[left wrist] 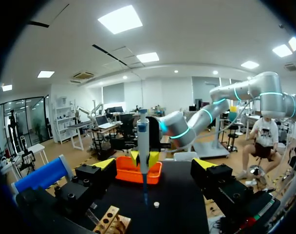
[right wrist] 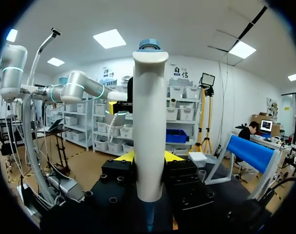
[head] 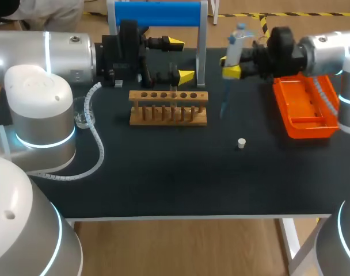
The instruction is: Invert the test tube, pick up the pipette, mount the tip to pipette, aspirate from beaker and dispense into the tube, eject the tip, return the pipette, and cap with the stopper.
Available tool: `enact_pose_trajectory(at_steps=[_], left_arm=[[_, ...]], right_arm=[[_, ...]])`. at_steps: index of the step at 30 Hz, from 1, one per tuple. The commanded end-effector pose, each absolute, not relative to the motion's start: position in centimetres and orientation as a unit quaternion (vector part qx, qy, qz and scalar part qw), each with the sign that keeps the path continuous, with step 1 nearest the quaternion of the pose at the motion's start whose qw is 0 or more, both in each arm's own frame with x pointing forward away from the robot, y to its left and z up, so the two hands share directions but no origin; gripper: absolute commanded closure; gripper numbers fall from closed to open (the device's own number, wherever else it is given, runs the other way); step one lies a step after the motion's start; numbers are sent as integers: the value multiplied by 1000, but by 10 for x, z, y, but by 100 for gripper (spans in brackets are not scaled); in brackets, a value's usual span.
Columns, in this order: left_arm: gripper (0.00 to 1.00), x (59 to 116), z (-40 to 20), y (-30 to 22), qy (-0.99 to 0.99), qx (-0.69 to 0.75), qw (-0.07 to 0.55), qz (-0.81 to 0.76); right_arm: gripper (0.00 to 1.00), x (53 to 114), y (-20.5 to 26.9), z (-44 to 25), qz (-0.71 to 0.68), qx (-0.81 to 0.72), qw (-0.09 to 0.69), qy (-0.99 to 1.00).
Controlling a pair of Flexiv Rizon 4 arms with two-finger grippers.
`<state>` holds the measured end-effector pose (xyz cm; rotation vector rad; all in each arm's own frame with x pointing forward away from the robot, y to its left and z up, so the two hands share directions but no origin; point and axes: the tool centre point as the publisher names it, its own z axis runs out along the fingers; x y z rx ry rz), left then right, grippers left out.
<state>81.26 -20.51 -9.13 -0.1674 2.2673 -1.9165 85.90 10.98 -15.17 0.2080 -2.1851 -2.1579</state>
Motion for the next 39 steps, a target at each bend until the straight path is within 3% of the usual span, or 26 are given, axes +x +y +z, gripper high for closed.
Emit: enact_pose_trajectory(at_steps=[1,22,39], left_arm=[[0,812,-92,-206,759,-57,86,-643],[0,812,-92,-206,759,-57,86,-643],[0,812,-92,-206,759,-57,86,-643]], right_arm=[[100,860,97,-152,-699,67,32,-711],[100,860,97,-152,-699,67,32,-711],[100,870,12,-116,-718,75,60,-689]])
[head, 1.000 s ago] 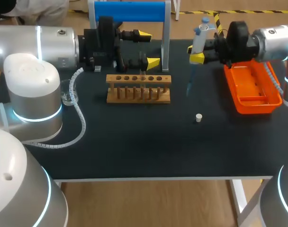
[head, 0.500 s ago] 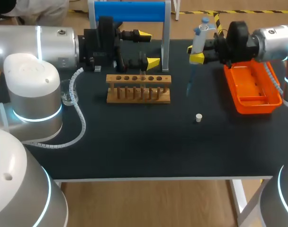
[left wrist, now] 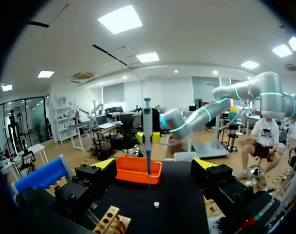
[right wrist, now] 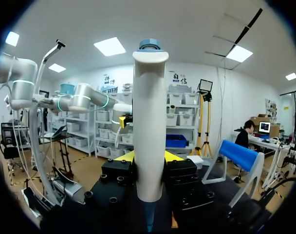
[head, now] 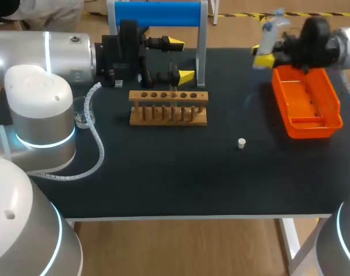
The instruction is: Invert the test tube, pick up the pipette, mount the tip to pipette, aspirate from beaker and dispense into the tube, eject the tip, return the pipette, and cap with the stopper.
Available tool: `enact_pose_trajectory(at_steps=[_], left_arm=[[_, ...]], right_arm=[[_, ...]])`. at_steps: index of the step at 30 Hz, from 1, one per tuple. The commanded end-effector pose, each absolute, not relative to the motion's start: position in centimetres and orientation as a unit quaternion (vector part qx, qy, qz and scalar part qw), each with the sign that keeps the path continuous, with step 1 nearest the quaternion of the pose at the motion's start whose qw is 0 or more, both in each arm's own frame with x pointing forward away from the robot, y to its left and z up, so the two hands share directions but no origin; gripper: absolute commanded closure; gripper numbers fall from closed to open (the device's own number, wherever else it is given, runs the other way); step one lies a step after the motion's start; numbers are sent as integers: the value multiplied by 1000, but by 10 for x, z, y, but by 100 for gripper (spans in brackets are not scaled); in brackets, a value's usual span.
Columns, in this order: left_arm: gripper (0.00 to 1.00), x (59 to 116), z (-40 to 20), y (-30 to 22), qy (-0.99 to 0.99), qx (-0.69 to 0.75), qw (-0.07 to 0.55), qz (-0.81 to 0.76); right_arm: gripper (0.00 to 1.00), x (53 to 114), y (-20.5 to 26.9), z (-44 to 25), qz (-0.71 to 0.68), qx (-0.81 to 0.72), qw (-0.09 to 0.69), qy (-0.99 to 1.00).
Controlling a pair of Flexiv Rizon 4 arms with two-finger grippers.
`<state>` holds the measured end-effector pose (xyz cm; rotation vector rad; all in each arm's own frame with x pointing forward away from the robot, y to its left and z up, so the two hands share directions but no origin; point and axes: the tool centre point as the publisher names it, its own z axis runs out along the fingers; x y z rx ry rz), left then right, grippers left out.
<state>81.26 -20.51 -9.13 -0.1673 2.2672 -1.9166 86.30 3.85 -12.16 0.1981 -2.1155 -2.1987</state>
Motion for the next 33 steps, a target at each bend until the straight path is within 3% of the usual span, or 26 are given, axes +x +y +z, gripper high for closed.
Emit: enact_pose_trajectory(at_steps=[1,13,33], left_arm=[[0,812,-92,-206,759,-57,86,-643],[0,812,-92,-206,759,-57,86,-643],[0,812,-92,-206,759,-57,86,-643]], right_arm=[[100,871,6,-115,-717,75,58,-690],[100,910,-75,-123,-727,49,54,-682],[100,934,-142,-131,-698,82,65,-708]])
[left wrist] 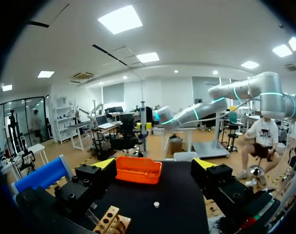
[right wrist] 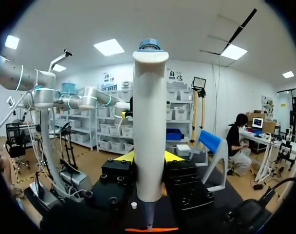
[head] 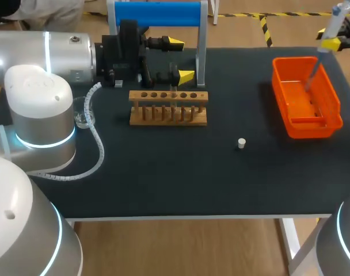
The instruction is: Invert the test tube, pick up the pipette, mount the tip to pipette, aspirate from beaker and dispense into the tube, eject the tip, return the pipette, and cap with the stopper.
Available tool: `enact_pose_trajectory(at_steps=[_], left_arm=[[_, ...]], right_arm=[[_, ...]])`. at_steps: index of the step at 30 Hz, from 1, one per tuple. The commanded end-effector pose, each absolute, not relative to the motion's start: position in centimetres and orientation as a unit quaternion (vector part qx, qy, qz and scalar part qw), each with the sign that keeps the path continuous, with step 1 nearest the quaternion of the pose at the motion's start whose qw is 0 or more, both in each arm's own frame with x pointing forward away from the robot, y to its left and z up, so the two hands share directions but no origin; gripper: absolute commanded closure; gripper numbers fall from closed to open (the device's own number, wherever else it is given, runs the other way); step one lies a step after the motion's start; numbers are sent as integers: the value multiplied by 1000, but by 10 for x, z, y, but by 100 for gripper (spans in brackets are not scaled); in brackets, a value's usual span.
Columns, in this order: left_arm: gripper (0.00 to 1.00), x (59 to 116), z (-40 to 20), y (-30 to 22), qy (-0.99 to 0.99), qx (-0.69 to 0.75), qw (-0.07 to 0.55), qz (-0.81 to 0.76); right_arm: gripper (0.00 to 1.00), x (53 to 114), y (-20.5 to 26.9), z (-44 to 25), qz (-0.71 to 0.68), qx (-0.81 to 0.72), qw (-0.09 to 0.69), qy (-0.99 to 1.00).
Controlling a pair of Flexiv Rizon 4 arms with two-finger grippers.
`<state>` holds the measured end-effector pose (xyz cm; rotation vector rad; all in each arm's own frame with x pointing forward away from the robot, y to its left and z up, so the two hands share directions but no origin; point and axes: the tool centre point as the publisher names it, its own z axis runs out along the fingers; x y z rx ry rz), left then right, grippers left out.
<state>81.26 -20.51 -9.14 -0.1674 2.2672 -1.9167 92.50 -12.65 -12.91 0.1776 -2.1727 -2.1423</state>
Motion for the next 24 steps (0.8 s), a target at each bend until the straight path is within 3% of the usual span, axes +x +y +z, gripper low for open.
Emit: enact_pose_trajectory(at_steps=[1,24], left_arm=[[0,812,-92,-206,759,-57,86,-643],[0,812,-92,-206,759,-57,86,-643]], right_arm=[[100,936,-145,-132,-698,82,65,-709],[100,951,-163,-154,-695,97,90,-707]])
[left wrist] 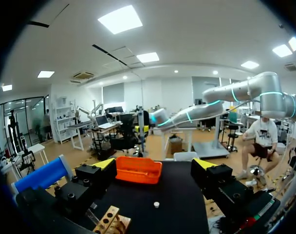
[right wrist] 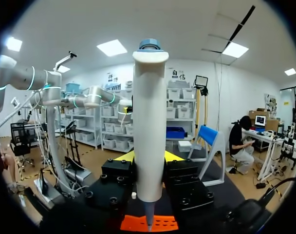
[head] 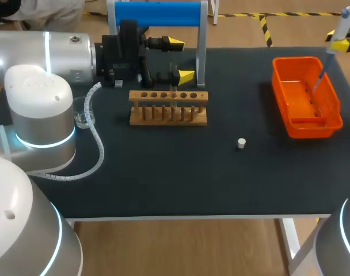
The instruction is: Invert the test tube, pick up the pipette, mount the tip to pipette, aspirate from beaker and dispense into the tube, eject the tip, return the pipette, and cap with the stopper.
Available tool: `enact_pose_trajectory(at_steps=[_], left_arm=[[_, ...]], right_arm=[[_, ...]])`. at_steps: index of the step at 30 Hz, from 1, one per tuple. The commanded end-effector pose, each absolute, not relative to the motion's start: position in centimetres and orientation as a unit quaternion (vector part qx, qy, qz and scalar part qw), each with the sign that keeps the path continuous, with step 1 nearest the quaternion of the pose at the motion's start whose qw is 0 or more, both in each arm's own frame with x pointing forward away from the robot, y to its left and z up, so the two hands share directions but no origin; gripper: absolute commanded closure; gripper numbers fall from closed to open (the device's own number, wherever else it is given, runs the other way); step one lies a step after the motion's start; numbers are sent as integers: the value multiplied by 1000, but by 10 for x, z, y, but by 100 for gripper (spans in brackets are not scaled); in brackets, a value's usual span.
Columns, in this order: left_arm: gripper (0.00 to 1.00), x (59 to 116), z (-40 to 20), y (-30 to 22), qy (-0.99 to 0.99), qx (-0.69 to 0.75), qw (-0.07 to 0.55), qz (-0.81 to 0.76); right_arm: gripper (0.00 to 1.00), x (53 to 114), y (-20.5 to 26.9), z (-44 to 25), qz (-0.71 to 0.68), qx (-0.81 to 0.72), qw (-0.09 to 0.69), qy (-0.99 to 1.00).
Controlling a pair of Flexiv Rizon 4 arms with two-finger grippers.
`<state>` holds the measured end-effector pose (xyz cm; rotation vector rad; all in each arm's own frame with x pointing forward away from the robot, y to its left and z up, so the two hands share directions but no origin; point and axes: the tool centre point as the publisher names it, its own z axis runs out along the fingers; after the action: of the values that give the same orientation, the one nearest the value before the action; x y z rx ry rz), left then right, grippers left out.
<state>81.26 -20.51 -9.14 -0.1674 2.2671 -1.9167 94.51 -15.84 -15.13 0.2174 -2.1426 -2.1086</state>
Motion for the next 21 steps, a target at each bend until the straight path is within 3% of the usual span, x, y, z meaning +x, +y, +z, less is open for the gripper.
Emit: enact_pose_trajectory(at_steps=[1,21], left_arm=[[0,812,-92,-206,759,-57,86,-643],[0,812,-92,-206,759,-57,86,-643]], right_arm=[[100,951,-163,-155,-694,96,89,-708],[100,948,-162,-155,-696,95,89,-706]])
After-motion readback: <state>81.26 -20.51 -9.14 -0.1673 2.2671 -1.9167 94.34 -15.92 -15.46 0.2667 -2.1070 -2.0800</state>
